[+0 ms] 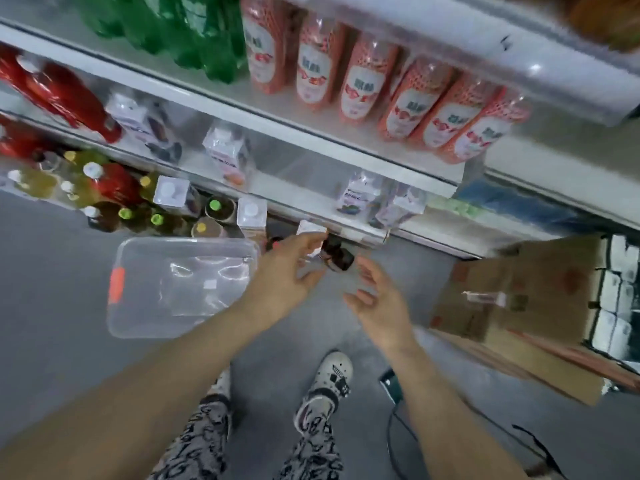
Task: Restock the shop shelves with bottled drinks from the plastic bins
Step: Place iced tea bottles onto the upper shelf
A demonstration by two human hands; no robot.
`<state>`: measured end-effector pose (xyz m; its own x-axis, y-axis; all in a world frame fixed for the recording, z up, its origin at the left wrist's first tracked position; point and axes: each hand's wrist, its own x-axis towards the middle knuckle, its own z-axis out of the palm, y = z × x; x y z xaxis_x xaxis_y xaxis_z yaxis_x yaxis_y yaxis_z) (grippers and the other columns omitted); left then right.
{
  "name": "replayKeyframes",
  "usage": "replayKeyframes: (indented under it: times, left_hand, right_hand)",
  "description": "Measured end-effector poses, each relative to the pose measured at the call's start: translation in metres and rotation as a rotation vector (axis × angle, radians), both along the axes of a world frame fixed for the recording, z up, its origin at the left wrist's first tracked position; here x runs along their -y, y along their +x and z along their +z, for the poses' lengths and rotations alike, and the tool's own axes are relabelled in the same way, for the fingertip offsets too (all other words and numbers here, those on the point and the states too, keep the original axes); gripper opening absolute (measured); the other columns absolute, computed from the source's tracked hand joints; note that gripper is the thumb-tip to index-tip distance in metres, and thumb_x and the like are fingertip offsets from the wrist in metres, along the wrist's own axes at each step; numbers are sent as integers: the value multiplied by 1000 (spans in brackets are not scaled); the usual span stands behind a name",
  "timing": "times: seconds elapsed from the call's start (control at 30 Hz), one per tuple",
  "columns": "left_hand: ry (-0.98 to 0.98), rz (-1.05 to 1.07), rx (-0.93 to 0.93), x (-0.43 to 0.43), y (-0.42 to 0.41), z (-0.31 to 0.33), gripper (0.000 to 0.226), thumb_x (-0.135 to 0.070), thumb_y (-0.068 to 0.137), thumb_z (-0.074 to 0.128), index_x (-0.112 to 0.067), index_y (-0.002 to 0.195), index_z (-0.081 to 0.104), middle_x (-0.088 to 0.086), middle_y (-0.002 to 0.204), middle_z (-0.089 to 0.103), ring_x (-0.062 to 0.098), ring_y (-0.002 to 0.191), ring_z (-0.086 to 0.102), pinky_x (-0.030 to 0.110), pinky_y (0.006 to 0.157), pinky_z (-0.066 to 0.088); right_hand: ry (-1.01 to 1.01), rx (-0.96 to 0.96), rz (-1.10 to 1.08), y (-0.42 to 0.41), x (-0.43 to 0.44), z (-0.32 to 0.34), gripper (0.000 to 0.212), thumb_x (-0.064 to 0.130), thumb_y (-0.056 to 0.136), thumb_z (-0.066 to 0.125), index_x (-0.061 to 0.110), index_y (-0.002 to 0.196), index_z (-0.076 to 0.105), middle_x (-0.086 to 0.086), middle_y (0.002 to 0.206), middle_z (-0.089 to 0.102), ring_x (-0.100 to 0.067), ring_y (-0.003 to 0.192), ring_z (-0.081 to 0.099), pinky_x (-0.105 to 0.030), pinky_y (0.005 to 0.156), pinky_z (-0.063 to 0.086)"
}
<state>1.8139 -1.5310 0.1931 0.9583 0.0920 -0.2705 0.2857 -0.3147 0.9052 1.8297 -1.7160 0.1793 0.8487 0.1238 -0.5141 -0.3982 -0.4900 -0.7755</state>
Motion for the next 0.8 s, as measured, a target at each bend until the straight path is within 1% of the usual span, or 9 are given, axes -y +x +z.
replayKeyframes:
  times: [0.07, 0.13, 0.2, 0.3, 0.37, 0.43, 0.6, 0.7, 0.8]
  left_hand:
    - [6, 39, -49, 8, 2, -38, 54, -3, 83, 71, -24, 131, 56, 1, 122, 62, 2, 100, 59, 22, 94, 48]
    - [-6, 56, -101, 17, 3, -69, 58, 1, 85, 69, -26, 133, 54, 0, 126, 60, 2, 106, 57, 18, 94, 46]
    - [-33, 68, -135, 28, 4, -100, 59, 2, 86, 68, -34, 130, 50, -1, 129, 58, 7, 118, 54, 23, 99, 45]
    - [-64, 84, -179, 43, 8, -148, 60, 0, 88, 66, -40, 127, 46, -11, 128, 55, 6, 124, 50, 25, 102, 44]
    - [-65, 84, -212, 52, 12, -184, 60, -2, 89, 65, -36, 134, 47, -14, 128, 53, 6, 125, 49, 26, 102, 44]
    - [-57, 81, -253, 61, 16, -223, 61, -1, 89, 65, -26, 141, 46, -10, 130, 52, 10, 125, 49, 30, 103, 45]
    - [6, 4, -312, 76, 29, -316, 62, -5, 90, 65, -19, 146, 42, 2, 143, 49, 13, 127, 48, 25, 102, 43]
    - [38, -32, -353, 80, 37, -364, 65, -10, 91, 65, -23, 149, 38, 4, 146, 46, 20, 130, 49, 35, 106, 43]
    - [63, -78, -386, 87, 44, -404, 71, -11, 91, 65, -23, 152, 31, 5, 151, 40, 24, 134, 45, 39, 110, 40]
  right_hand:
    - [-18, -27, 8, 4, 13, -37, 69, -7, 85, 72, 11, 146, 47, 4, 127, 52, -1, 113, 54, -33, 105, 49]
    - [-35, -53, 33, 9, 25, -69, 71, -5, 85, 73, 13, 147, 46, 3, 130, 52, -8, 120, 51, -37, 107, 49]
    - [-66, -84, 64, 15, 37, -98, 73, -2, 85, 75, 15, 148, 45, 1, 137, 52, -8, 121, 50, -32, 106, 48]
    - [-99, -97, 110, 30, 54, -142, 74, 3, 85, 77, 20, 148, 43, 5, 138, 51, -5, 117, 51, -24, 102, 47]
    - [-111, -119, 134, 40, 61, -173, 76, 6, 86, 77, 23, 150, 40, 11, 136, 48, -4, 122, 49, -23, 102, 45]
    - [-131, -138, 149, 49, 67, -209, 77, 7, 86, 77, 23, 151, 39, 12, 134, 46, -5, 125, 48, -22, 101, 44]
    - [-151, -152, 112, 63, 68, -300, 80, 1, 85, 76, 17, 152, 36, 6, 134, 44, -11, 125, 46, -36, 107, 47]
    - [-146, -163, 109, 72, 65, -352, 84, 2, 82, 79, 18, 152, 35, 7, 137, 42, -14, 127, 47, -38, 105, 48]
    - [-143, -131, 80, 79, 68, -399, 90, 4, 76, 82, 19, 152, 35, -1, 149, 42, -23, 134, 47, -45, 106, 49]
